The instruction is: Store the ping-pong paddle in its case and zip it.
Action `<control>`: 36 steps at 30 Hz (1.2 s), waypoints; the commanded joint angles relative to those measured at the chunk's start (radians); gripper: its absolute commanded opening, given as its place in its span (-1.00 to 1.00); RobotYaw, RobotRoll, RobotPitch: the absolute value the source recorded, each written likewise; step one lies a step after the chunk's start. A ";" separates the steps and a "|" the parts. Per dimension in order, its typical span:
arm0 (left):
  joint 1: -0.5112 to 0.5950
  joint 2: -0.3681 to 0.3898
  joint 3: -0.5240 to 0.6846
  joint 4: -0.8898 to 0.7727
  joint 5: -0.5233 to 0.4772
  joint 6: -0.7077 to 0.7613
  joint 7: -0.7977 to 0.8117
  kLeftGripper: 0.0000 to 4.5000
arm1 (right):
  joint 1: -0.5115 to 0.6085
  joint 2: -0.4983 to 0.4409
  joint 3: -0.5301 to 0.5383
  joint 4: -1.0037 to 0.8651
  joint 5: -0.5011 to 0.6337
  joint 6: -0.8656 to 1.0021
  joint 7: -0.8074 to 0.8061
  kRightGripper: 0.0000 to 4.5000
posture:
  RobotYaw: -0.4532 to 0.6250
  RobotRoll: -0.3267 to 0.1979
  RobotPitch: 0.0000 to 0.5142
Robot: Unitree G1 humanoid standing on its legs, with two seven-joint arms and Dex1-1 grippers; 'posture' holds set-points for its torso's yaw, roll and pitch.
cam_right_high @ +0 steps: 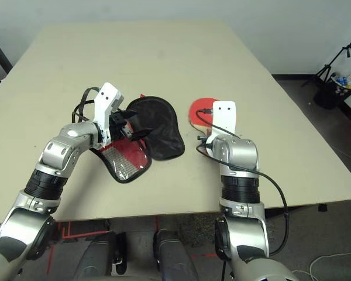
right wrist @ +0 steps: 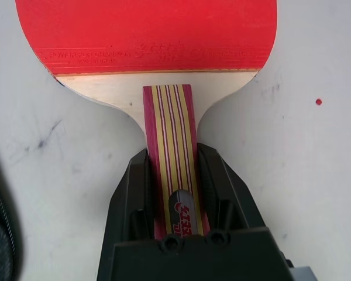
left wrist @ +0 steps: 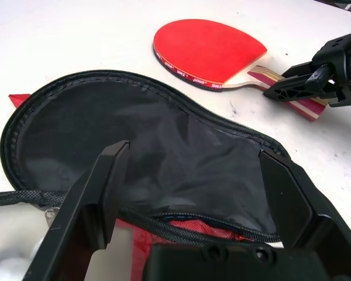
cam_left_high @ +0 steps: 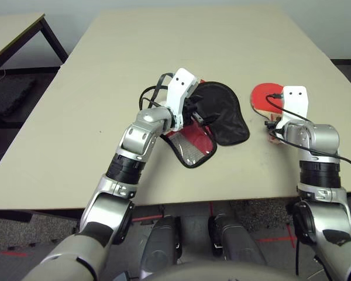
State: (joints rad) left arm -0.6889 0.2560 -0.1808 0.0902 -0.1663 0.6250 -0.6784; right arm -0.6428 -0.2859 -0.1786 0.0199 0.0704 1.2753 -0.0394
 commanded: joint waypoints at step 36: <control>-0.002 0.081 0.068 -0.145 -0.049 0.096 0.048 1.00 | -0.114 0.208 0.218 -0.202 0.025 0.214 0.071 -0.50 | -0.09 0.25 -0.59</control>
State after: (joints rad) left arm -0.7074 0.3345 -0.1194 -0.0376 -0.2054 0.7093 -0.6364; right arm -0.7384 -0.0820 0.0244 -0.1863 0.0925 1.5134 0.0245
